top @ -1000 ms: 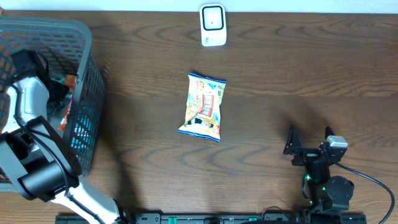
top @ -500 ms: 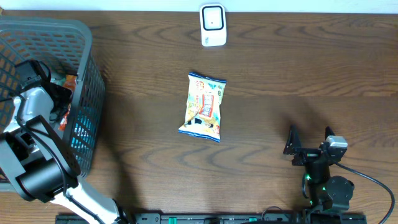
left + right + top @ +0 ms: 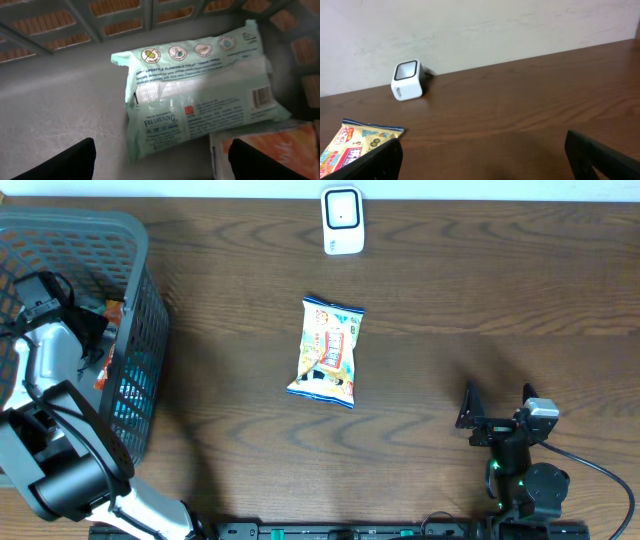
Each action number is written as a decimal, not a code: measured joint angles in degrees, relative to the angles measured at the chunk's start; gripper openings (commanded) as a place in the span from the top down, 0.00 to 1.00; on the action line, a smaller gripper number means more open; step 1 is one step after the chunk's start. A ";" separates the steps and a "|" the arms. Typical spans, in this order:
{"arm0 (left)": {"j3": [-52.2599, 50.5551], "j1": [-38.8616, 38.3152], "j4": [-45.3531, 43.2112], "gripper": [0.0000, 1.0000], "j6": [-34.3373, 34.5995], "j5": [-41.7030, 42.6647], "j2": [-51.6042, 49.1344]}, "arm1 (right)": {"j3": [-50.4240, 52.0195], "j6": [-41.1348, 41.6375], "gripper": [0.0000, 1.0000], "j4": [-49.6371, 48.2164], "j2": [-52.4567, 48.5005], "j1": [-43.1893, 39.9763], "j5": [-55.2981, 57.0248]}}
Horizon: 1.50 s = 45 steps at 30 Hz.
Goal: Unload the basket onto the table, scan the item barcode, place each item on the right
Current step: 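Reach the left gripper back into the basket toward the green pack, then grasp the pale green wet-wipe pack in the basket with the left gripper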
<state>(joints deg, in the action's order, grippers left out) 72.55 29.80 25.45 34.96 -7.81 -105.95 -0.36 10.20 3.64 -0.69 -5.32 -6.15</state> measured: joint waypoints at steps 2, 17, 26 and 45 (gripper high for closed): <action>0.00 0.02 -0.09 0.13 0.00 0.00 0.11 | 0.00 0.00 0.01 0.00 0.00 0.00 0.00; 0.00 2.12 -5.05 0.18 -0.26 0.66 -2.51 | 0.00 -0.02 0.01 0.00 0.00 0.00 0.00; 0.15 1.99 -6.14 0.92 -0.74 1.25 -6.45 | -0.02 0.00 0.01 0.00 0.00 0.00 0.00; -0.83 2.01 -1.73 0.93 -11.04 1.92 2.62 | 0.00 -0.02 0.01 0.00 0.00 0.00 0.00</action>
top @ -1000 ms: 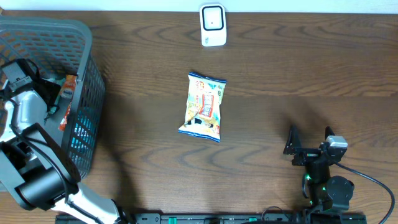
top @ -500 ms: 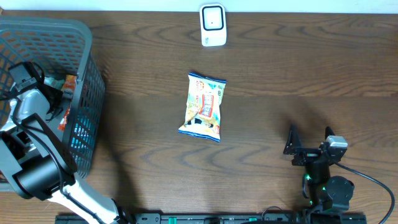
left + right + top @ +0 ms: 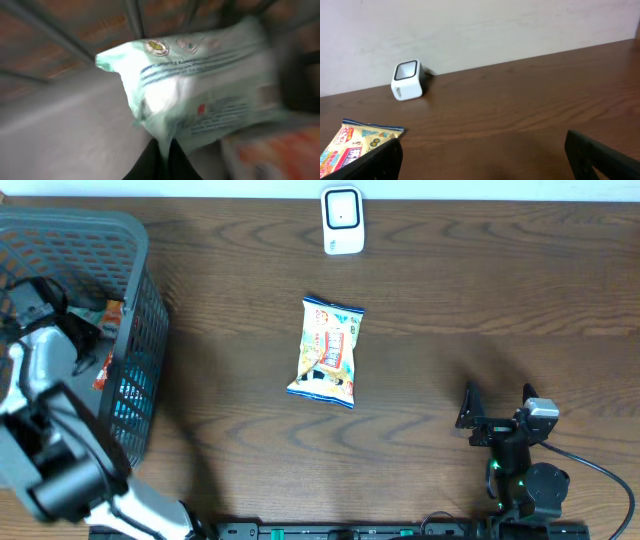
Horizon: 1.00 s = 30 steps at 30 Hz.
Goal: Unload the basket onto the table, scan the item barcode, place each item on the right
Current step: 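Grasp the pale green wet-wipe pack in the basket with the left gripper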
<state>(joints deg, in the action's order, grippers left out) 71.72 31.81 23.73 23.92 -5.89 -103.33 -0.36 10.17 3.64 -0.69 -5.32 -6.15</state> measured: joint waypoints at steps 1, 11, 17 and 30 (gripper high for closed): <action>0.00 0.00 0.31 0.93 -0.02 0.02 2.86 | 0.00 0.00 0.01 0.00 0.00 0.00 0.00; 0.04 0.00 5.77 0.93 1.14 0.00 22.38 | -0.02 0.00 0.01 0.00 0.00 0.00 0.00; 0.04 0.02 8.92 0.93 1.84 0.00 25.75 | 0.00 0.02 0.01 0.00 0.00 0.00 0.00; 0.04 0.02 10.78 0.93 4.57 -0.07 22.38 | 0.00 0.00 0.01 0.00 0.00 0.00 0.00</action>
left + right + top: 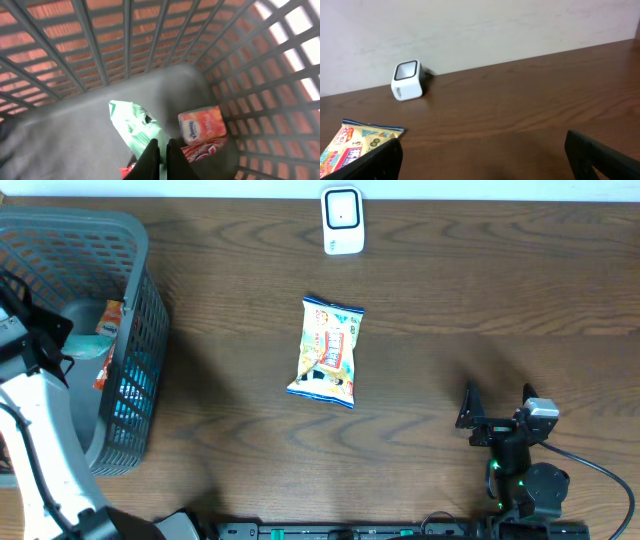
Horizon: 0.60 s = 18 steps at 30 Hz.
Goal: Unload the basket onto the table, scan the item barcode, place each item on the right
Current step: 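Grasp the pale green wet-wipe pack in the basket with the left gripper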
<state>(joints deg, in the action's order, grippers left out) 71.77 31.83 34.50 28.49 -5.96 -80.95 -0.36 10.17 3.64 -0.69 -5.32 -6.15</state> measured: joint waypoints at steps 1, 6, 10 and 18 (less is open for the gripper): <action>0.00 0.00 0.11 0.93 0.00 0.00 -0.66 | -0.02 0.00 0.01 0.00 0.00 0.00 0.00; 0.00 0.00 1.14 0.93 0.00 -0.20 -4.31 | -0.02 0.00 0.01 0.00 0.00 0.00 0.00; 0.00 0.00 1.51 0.27 0.00 -0.22 -7.10 | -0.02 0.00 0.01 0.00 0.00 0.00 0.00; 0.00 0.04 3.32 0.04 0.61 -0.42 -7.89 | 0.00 0.00 0.01 0.00 0.00 0.00 0.00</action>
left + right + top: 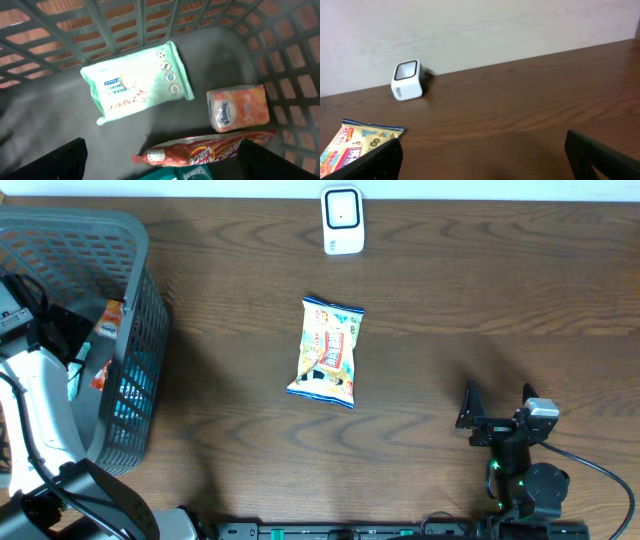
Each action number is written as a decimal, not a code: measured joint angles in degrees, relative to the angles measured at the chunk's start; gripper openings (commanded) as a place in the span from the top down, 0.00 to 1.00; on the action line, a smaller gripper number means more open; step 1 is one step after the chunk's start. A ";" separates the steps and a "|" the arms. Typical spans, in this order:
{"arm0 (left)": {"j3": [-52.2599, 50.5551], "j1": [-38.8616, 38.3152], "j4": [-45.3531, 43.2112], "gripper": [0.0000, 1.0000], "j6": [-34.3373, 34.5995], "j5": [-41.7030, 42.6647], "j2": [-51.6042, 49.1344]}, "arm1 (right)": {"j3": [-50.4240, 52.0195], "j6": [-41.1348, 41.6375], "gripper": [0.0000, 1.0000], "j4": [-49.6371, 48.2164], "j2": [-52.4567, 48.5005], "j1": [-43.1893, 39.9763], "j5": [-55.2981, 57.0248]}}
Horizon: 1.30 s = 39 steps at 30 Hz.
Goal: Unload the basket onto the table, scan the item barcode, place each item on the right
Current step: 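Grasp the pale green wet-wipe pack in the basket with the left gripper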
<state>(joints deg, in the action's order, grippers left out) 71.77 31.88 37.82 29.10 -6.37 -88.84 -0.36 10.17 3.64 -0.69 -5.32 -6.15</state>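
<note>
Inside the grey basket my left gripper hangs open, its black fingers spread wide and nothing between them. Below it a green wipes pack lies flat on the basket floor, printed front face up. No barcode shows on that face. The white barcode scanner stands at the table's far edge. My right gripper rests open and empty near the front right of the table.
The basket also holds an orange tissue pack, a red snack bar and a teal pack right under the left gripper. A colourful snack bag lies mid-table, between basket and scanner.
My left gripper was shut on an edge of the green wipes pack, holding it up in the basket. Now it is open and the pack lies flat on the basket floor. The right arm is unmoved.
First my left gripper hung open over the wipes pack, which lay barcode side up in the basket. Then it was shut on the pack's edge, then held it dangling higher. Now it is open and the pack lies with its other face up.
</note>
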 measured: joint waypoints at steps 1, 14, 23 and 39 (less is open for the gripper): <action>0.00 0.04 0.48 0.03 0.02 -0.24 0.00 | -0.02 0.00 0.01 0.00 0.00 0.00 0.00; -13.16 2.29 -13.57 0.11 -6.71 -5.92 0.07 | 0.00 0.00 0.01 0.00 0.00 0.00 0.00; -19.10 2.23 -23.80 0.12 -21.73 -5.79 -0.70 | -0.02 0.00 0.01 0.00 0.00 0.00 0.00; -17.25 2.03 -34.01 0.93 -36.50 -6.01 -13.57 | 0.00 0.00 0.01 0.00 0.00 0.00 0.00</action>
<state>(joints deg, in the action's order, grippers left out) 54.52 33.91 3.81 -7.40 -12.38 -102.41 -0.36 10.17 3.64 -0.69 -5.32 -6.15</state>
